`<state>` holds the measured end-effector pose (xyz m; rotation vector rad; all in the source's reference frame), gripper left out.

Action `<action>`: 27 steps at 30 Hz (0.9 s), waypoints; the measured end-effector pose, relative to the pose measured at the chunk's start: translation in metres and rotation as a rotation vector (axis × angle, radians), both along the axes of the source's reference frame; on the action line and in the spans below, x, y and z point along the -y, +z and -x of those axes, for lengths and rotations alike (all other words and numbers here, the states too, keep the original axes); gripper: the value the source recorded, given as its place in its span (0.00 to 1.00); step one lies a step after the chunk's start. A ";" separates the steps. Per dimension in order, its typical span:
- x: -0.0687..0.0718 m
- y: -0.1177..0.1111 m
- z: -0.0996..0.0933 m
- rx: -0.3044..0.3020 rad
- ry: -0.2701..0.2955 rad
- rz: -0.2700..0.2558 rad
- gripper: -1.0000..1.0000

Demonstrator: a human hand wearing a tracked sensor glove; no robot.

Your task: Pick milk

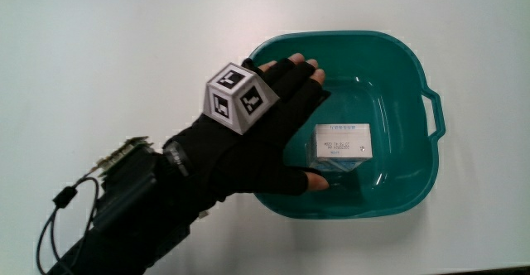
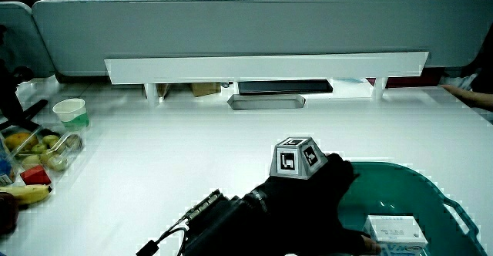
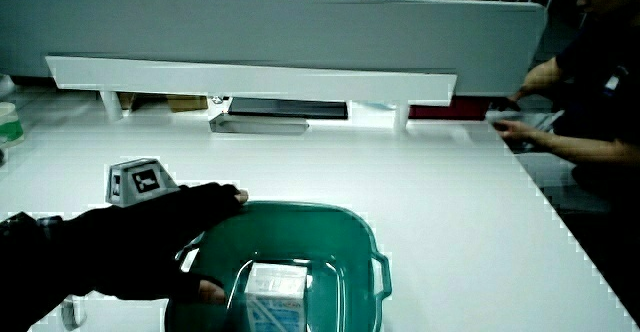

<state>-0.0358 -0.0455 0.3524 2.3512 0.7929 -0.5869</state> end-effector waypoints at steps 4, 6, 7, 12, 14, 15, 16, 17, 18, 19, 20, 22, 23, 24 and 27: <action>-0.003 -0.002 -0.007 -0.005 -0.005 0.043 0.50; -0.003 0.000 -0.011 -0.028 -0.004 0.042 0.50; -0.003 0.001 -0.013 -0.037 -0.006 0.054 0.50; -0.005 0.001 -0.022 -0.048 -0.003 0.061 0.50; -0.005 0.006 -0.026 -0.049 0.001 0.079 0.50; -0.006 0.002 -0.028 -0.031 0.002 0.070 0.50; -0.007 0.002 -0.029 -0.031 0.000 0.073 0.50; -0.008 0.002 -0.031 -0.026 0.003 0.087 0.50; -0.008 0.004 -0.032 -0.028 0.001 0.088 0.50; -0.009 0.003 -0.034 -0.020 0.002 0.087 0.50; -0.009 0.003 -0.035 -0.020 0.007 0.083 0.50; -0.010 0.003 -0.036 -0.023 0.008 0.087 0.50; -0.010 0.003 -0.037 -0.026 0.006 0.084 0.50; -0.010 0.002 -0.037 -0.021 0.004 0.082 0.50; -0.011 0.004 -0.039 -0.029 0.007 0.070 0.50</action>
